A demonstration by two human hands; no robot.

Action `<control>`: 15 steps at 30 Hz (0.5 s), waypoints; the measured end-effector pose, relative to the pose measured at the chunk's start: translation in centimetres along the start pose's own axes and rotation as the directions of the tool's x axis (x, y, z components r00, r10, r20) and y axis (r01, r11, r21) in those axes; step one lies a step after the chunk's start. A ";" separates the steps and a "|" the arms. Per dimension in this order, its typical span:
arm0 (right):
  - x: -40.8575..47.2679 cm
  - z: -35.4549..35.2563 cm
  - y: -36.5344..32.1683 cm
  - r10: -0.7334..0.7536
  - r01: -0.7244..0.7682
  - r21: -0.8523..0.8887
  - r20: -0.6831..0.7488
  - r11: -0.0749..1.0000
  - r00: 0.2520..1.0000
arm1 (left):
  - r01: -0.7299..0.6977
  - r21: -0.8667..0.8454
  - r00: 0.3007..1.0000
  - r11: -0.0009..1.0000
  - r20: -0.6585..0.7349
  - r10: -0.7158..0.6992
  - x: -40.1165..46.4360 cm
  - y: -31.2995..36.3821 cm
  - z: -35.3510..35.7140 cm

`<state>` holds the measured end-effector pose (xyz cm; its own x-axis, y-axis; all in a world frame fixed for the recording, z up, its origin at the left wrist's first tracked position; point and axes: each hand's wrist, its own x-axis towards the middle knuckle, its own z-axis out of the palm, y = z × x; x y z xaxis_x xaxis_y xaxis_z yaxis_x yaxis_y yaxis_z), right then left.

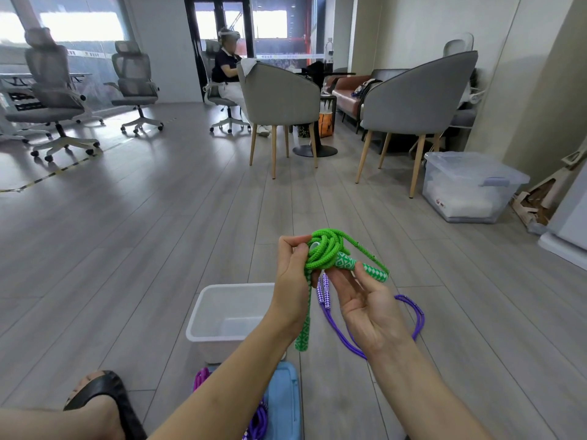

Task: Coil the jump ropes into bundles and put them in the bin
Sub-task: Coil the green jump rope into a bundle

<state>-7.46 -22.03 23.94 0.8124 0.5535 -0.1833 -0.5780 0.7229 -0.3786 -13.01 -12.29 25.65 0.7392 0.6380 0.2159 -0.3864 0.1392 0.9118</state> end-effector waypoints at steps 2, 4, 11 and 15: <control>-0.1 0.3 0.0 -0.038 0.038 0.026 0.011 0.999 0.999 | 0.081 -0.088 0.995 0.993 -0.046 -0.086 -0.3 0.0 1.0; -0.2 0.6 -0.4 -0.066 0.065 0.042 0.015 0.997 0.998 | 0.116 -0.125 0.991 0.985 -0.050 -0.123 -0.8 -0.2 1.8; -0.2 0.7 -1.1 -0.198 0.204 -0.119 0.060 0.972 0.978 | 0.033 0.004 0.999 0.999 0.036 -0.033 -0.9 0.2 1.8; -0.4 0.5 -0.8 -0.256 0.258 -0.192 0.037 0.947 0.966 | 0.014 0.067 0.999 0.998 0.035 -0.016 -0.4 0.7 1.5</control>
<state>-7.36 -22.65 24.79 0.9298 0.3650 -0.0468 -0.3227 0.7478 -0.5802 -12.73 -13.61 26.76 0.7641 0.6089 0.2128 -0.3384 0.0974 0.9360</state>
